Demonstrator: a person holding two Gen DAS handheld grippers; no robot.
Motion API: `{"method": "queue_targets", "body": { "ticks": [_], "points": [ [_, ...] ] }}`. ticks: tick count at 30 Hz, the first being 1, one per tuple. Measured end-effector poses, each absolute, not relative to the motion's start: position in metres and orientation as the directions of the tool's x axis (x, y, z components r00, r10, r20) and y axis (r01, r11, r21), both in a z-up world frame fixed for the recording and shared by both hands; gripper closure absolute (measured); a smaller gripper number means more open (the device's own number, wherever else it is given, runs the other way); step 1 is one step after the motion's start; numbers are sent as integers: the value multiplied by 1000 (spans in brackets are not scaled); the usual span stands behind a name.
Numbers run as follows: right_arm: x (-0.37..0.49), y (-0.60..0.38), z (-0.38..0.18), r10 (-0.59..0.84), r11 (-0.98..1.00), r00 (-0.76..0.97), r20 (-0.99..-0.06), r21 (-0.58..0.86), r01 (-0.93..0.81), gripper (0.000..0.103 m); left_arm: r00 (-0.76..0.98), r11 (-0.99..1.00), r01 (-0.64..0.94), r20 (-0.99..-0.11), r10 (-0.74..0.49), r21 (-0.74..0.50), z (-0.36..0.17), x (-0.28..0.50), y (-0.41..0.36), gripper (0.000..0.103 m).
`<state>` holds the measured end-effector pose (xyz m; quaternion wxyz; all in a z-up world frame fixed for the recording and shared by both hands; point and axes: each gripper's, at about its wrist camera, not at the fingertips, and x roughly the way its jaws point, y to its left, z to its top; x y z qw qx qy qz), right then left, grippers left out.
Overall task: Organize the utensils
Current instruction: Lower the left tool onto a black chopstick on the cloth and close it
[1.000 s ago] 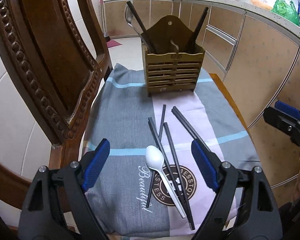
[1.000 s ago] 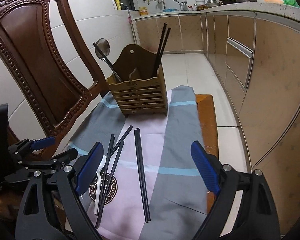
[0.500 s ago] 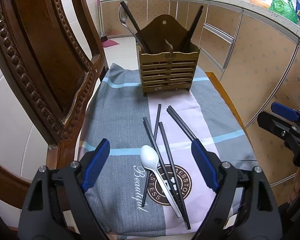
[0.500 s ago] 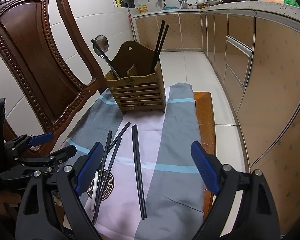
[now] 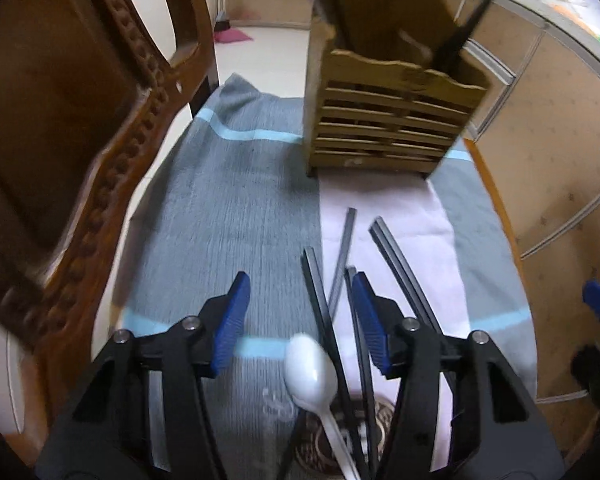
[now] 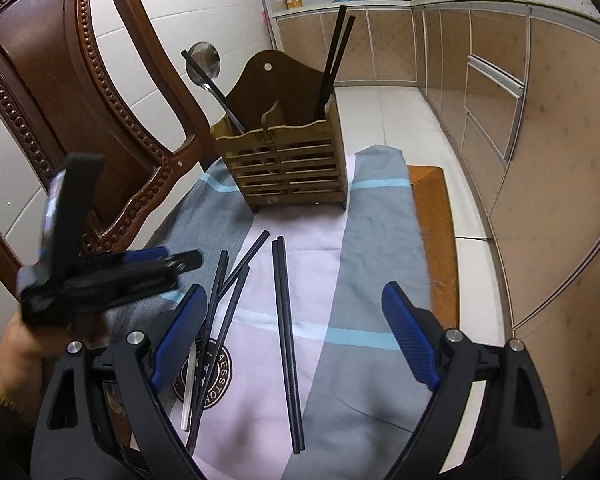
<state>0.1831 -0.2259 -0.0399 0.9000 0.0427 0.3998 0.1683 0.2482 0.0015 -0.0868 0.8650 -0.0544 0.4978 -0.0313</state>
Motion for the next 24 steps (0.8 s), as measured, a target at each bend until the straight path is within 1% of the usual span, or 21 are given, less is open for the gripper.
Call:
{"method": "queue_targets", "body": {
  "ticks": [3,9,10,13,14,15,16,20,24],
  "points": [
    [191,-225,-48,321,945,619,-717,195,-265,16,484,992,-13,-869,-101,-123,-95,262,2,51],
    [214,-220,-68,280,954,598,-751,150,-258,16,434,994,-18,-896,-90,-109,-115,281,-6,59],
    [217,-218,-70,278,954,594,-755,147,-259,16,427,994,-18,-900,-89,-107,-118,283,-7,62],
    [222,-213,-72,284,951,585,-760,148,-270,16,406,994,-21,-910,-87,-104,-131,291,-8,74],
    [222,-212,-72,286,950,583,-760,147,-274,16,417,996,-28,-906,-69,-88,-130,293,-8,82],
    [220,-208,-72,292,947,580,-761,145,-286,16,417,995,-24,-906,-79,-98,-130,294,-8,90],
    [220,-206,-73,295,945,577,-762,143,-294,16,415,993,-22,-905,-93,-112,-130,294,-7,93],
    [217,-194,-79,337,925,535,-774,167,-341,16,455,990,-13,-882,-121,-143,-113,287,-2,94],
    [208,-168,-84,385,888,481,-788,175,-425,16,533,981,2,-830,-166,-195,-71,265,10,94]
  ]
}}
